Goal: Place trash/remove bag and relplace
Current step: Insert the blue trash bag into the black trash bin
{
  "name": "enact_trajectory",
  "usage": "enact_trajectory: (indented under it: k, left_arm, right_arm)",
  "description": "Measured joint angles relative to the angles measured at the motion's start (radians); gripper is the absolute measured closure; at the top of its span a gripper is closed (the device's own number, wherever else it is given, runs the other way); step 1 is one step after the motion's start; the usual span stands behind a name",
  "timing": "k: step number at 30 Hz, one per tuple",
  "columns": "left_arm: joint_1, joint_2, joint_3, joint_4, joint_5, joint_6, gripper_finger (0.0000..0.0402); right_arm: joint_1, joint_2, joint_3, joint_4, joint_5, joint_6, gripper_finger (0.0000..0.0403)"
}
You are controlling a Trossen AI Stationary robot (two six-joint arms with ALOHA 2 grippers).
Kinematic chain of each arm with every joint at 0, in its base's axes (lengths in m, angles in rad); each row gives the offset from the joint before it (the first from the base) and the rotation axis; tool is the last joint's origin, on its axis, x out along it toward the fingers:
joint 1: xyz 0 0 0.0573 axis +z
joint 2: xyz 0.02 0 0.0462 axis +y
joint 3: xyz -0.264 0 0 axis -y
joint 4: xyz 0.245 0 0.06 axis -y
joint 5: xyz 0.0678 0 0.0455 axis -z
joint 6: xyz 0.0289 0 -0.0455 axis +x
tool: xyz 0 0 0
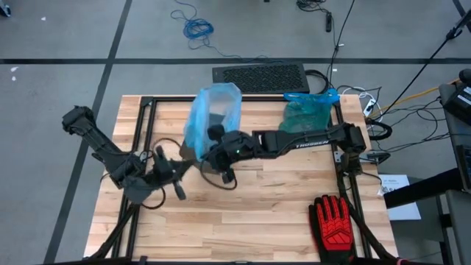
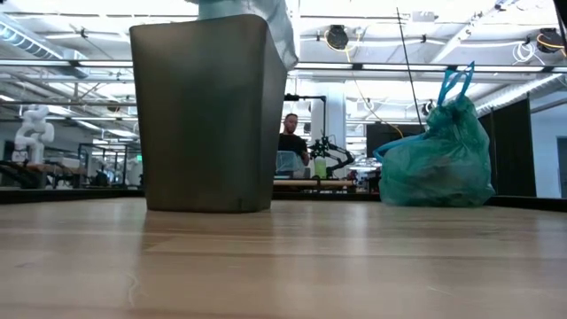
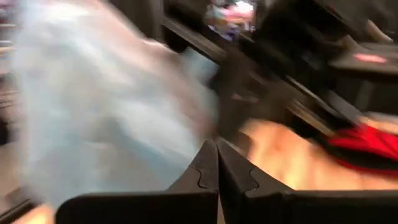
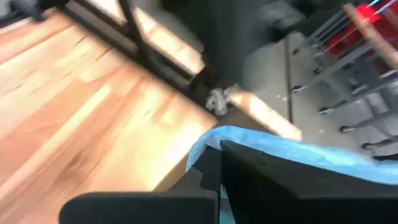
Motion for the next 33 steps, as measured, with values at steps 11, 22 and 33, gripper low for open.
enact_trajectory:
  k: [11, 22, 33]
  left_arm:
    - [0.108, -0.27, 0.0, -0.407, -0.018, -0.268, 0.0401]
    - [0.443, -0.363, 0.0, -0.195, 0.365, 0.064, 0.0402]
    - [0.777, -0.165, -0.015, -0.092, 0.825, 0.067, 0.0402]
  right_arm:
    - [0.069, -0.001, -0.05, -0.024, 0.001, -0.046, 0.0403]
    - [0.079, -0.001, -0.05, -0.023, -0.021, -0.105, 0.0403]
    - [0.073, -0.001, -0.05, -0.034, -0.05, -0.112, 0.0403]
